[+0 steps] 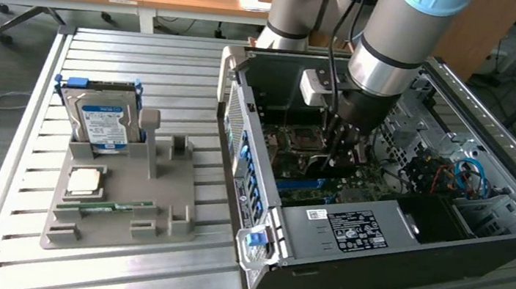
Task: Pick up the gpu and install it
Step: 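Insert the gpu into the slot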
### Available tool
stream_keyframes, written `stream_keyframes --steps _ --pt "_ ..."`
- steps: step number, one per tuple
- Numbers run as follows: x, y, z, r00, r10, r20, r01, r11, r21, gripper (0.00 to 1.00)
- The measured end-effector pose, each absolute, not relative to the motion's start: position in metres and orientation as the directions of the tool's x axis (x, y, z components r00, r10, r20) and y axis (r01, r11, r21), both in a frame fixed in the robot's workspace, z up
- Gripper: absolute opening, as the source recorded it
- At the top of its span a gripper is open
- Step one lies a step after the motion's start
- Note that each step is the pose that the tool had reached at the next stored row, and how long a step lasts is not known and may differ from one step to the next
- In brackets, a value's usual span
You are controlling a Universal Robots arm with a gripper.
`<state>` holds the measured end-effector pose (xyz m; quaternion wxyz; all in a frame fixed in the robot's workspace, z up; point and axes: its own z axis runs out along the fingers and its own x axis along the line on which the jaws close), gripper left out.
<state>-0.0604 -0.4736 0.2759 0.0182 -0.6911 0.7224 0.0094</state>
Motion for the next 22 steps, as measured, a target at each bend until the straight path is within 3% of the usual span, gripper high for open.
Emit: stream_keyframes --steps 22 --pt "-0.0622 -0.4709 0.2712 -0.044 -0.998 -0.039 -0.999 0.044 -0.012 0.26"
